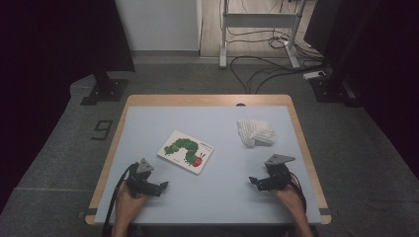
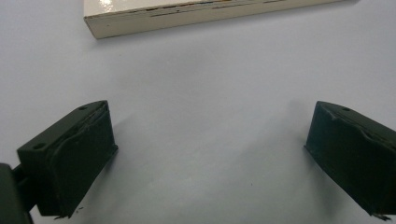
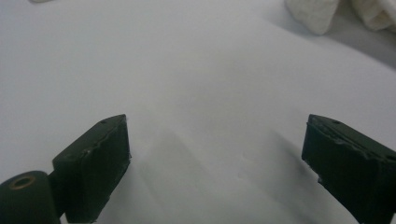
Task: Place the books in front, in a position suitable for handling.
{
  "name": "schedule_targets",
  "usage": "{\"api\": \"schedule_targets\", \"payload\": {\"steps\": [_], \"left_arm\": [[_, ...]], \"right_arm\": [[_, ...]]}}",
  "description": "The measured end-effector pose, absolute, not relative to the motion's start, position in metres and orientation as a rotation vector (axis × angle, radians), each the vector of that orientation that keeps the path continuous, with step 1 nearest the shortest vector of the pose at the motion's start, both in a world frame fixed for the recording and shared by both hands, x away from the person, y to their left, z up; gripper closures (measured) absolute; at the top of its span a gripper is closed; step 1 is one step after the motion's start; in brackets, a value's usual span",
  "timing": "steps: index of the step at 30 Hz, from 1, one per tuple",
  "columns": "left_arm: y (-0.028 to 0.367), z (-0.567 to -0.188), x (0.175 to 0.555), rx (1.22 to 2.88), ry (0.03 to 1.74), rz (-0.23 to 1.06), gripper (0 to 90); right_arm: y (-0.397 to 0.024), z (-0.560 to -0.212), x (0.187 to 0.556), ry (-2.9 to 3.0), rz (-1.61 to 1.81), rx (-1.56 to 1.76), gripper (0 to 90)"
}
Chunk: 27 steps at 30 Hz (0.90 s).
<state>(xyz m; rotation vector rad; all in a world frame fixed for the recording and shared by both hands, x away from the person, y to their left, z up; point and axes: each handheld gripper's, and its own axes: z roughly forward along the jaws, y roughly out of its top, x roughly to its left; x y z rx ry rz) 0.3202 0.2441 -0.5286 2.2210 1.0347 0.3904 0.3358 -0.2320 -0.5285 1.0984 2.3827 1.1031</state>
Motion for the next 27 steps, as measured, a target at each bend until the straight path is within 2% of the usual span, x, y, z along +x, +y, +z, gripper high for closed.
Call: {"api": "schedule_targets", "payload": {"steps": [8,27], "left_arm": [[0.244,-0.529,0.32,2.221,1.034,0.391,0.9],[0.244,-0.529,0.32,2.221,1.034,0.391,1.2]], "right_arm": [[-0.239,-0.511,0.338,2.348,1.073,1.092,0.3],[-0.256,-0.487,0.361,2.26,1.069,1.109,0.0]]}}
